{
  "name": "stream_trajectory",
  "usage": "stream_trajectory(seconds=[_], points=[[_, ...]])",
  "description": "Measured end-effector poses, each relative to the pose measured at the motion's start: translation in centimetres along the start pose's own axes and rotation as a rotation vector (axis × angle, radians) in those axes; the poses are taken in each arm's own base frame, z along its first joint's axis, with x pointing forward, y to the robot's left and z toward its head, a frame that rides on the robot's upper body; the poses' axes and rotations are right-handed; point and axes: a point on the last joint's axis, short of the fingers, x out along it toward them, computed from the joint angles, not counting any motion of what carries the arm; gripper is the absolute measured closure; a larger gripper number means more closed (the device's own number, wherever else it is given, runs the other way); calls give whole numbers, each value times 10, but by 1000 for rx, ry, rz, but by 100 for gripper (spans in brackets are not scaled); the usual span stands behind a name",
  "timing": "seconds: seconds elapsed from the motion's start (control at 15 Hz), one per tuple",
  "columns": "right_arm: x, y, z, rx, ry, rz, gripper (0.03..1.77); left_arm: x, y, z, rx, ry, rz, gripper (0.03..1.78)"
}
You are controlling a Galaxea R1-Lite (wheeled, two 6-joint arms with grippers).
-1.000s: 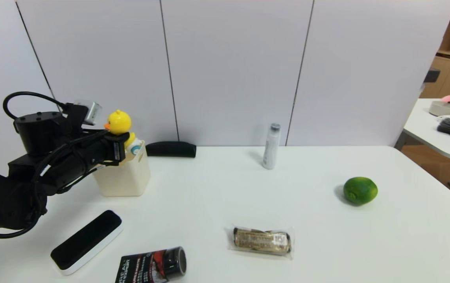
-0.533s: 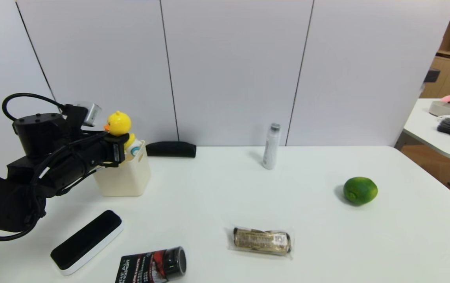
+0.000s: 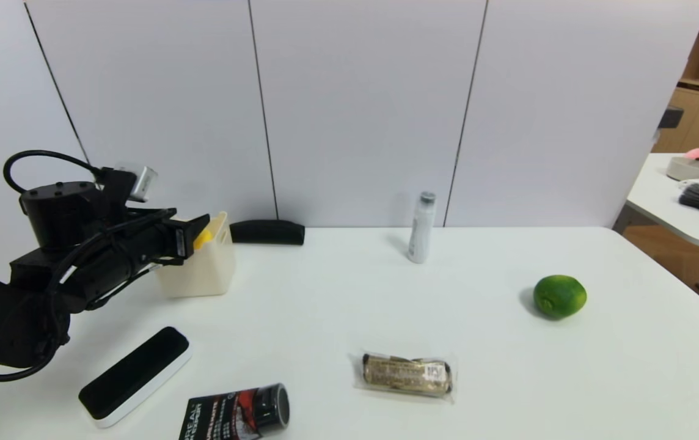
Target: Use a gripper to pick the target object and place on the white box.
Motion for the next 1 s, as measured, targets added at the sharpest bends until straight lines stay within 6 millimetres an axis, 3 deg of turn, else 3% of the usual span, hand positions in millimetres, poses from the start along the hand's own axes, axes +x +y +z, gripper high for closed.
stream_trajectory(seconds=[0.33,0.53,0.73,1.0], points=[[0,0,0,0,0,0,10,-8,1,16,16,-50,6,46],[0,0,0,0,0,0,10,-33,1,43,32,-136,12,35],[0,0,0,0,0,0,10,-80,-1,68,65,-202,16,27],[0,0,0,0,0,0,10,-163,-9,75,110,-260,21,20]])
